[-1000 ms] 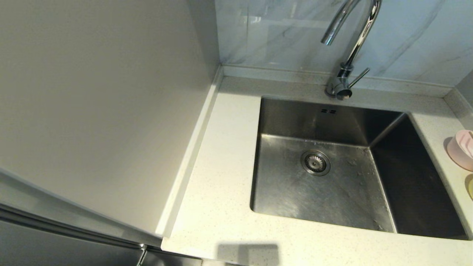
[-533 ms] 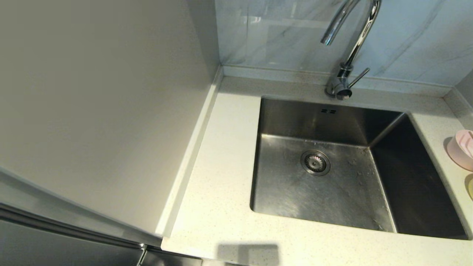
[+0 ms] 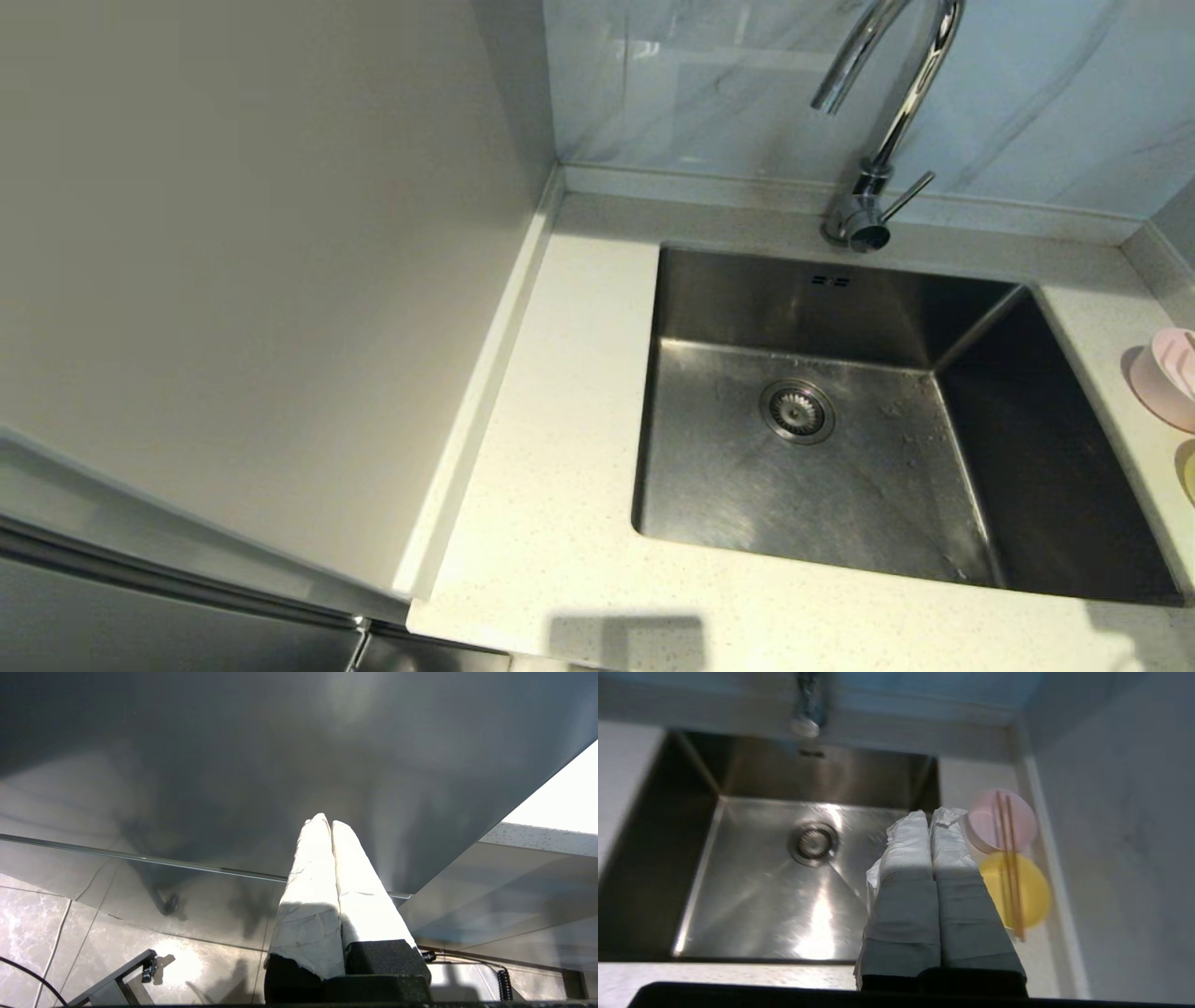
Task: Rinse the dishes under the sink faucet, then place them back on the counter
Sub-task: Put the chopsticks into the sink
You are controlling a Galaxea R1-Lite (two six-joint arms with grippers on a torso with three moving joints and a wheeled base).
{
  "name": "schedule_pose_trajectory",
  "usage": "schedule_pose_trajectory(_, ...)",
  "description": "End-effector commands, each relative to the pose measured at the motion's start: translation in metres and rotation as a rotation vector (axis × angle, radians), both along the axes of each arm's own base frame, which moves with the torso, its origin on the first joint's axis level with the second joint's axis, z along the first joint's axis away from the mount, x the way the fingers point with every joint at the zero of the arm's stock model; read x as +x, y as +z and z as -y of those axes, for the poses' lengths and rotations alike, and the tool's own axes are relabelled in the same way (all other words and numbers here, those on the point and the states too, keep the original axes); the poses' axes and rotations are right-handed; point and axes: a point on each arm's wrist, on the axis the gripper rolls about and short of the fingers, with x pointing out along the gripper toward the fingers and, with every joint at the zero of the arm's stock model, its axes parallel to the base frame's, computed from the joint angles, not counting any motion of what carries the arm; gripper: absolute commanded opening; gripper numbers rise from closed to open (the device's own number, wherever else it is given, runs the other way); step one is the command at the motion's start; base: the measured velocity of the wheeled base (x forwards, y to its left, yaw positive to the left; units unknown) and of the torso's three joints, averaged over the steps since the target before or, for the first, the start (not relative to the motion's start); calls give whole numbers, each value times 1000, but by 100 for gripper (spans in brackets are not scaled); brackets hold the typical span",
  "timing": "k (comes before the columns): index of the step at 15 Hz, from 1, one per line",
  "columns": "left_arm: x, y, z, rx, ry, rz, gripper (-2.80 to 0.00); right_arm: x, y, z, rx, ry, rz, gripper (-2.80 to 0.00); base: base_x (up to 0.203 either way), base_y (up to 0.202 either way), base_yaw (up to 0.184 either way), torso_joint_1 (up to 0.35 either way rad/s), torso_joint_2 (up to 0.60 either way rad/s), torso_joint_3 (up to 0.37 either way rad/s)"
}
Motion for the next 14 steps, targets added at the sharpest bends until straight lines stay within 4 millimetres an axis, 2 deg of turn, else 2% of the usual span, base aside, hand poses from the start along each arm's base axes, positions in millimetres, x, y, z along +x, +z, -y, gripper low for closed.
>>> schedule_pose_trajectory(1,0,0,0,0,0,4,-280,52,18,1,-15,-31,-226,-280,0,0,0,0,0,0)
schedule_pose_trajectory(4,0,0,0,0,0,4,-280,78,17,4,-125,-45,-511,-280,0,0,0,0,0,0)
schedule_pose_trajectory(8,0,0,0,0,0,4,-280,106,11,14,-177,-81,-675,-280,0,0,0,0,0,0)
schedule_pose_trajectory(10,0,0,0,0,0,4,-280,112,10,21,-125,-68,-682,-280,0,0,0,0,0,0)
schedule_pose_trajectory(12,0,0,0,0,0,4,-280,120,8,33,17,-34,-662,-280,0,0,0,0,0,0)
schedule_pose_trajectory(14,0,0,0,0,0,4,-280,131,4,54,173,-67,-656,-280,0,0,0,0,0,0)
